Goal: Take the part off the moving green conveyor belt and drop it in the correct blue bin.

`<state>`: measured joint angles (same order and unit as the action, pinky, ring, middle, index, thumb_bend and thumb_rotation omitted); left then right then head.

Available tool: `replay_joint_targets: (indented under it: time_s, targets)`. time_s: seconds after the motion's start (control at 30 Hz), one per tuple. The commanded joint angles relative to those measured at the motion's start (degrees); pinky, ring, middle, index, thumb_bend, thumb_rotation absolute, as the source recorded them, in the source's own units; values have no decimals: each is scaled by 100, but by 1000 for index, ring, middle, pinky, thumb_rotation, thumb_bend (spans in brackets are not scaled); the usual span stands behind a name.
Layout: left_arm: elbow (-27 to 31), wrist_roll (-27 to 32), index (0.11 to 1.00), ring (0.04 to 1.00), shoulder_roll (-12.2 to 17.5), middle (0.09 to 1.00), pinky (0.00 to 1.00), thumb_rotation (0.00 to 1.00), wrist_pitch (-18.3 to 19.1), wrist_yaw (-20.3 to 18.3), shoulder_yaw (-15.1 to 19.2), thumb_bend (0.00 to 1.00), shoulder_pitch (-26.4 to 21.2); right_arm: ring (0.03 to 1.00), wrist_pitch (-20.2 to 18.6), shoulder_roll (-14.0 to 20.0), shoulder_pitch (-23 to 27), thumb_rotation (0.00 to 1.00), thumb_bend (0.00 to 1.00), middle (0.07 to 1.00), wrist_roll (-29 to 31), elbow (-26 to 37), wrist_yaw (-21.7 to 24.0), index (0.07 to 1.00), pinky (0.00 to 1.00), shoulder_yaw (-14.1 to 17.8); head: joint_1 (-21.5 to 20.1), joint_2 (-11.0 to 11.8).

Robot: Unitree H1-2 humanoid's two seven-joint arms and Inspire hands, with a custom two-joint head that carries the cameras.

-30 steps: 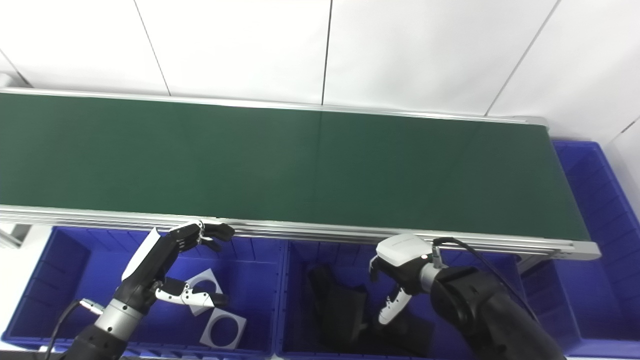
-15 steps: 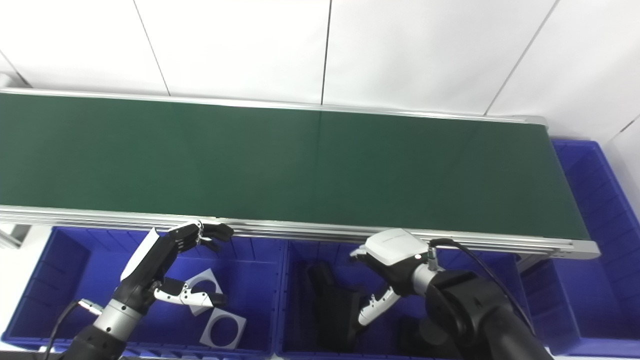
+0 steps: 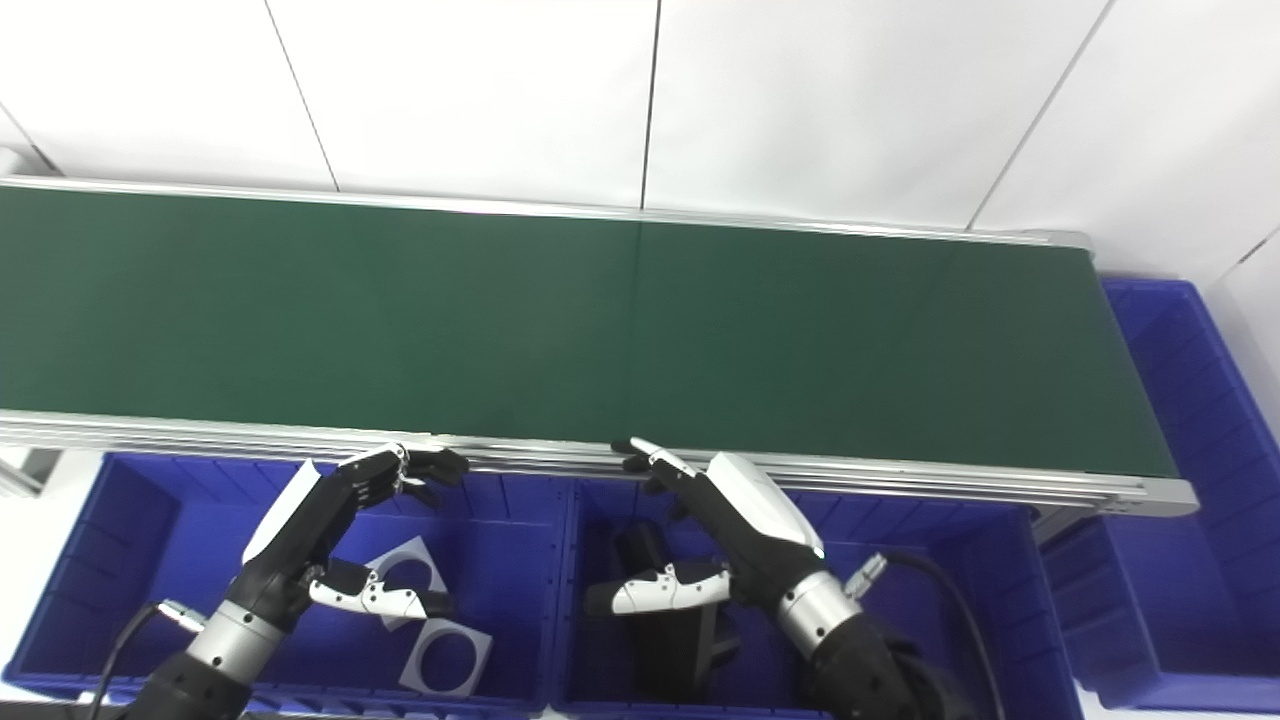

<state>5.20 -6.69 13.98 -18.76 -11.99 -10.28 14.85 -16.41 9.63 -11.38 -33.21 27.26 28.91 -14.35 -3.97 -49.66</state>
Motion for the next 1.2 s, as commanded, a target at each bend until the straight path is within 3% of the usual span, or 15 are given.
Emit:
replay_joint_targets:
  time_s: [0.0, 0.2, 0.47, 0.87, 1.17]
  targets:
    - [172, 69, 708, 705, 46, 738, 598, 205, 30, -37, 30, 915, -14, 809, 205, -240, -131, 448, 805, 892, 282, 25, -478, 939, 679, 83, 23, -3]
    - [112, 121, 751, 715, 15, 776, 604, 205, 59, -78, 0, 920, -16, 824, 543, -521, -559, 435, 796, 904, 656, -350, -1159, 969, 717, -22, 249, 147]
    - [-210, 264, 790, 741, -20, 817, 607, 196, 33, -143, -21, 900, -198, 827, 801, -650, -747, 452, 808, 895, 820, -756, -1773, 979, 732, -136, 74, 300]
    - [-415, 314, 790, 756, 39, 816, 618, 175, -127, -192, 39, 890, -213, 839, 569, -814, -872, 383, 806, 912, 746, -824, -2107, 973, 745, -309, -234, 413]
    - [-520, 281, 778, 750, 30, 816, 604, 165, -315, -152, 99, 880, -144, 835, 733, -854, -886, 356, 831, 906, 580, -959, -2374, 963, 739, -417, -353, 631]
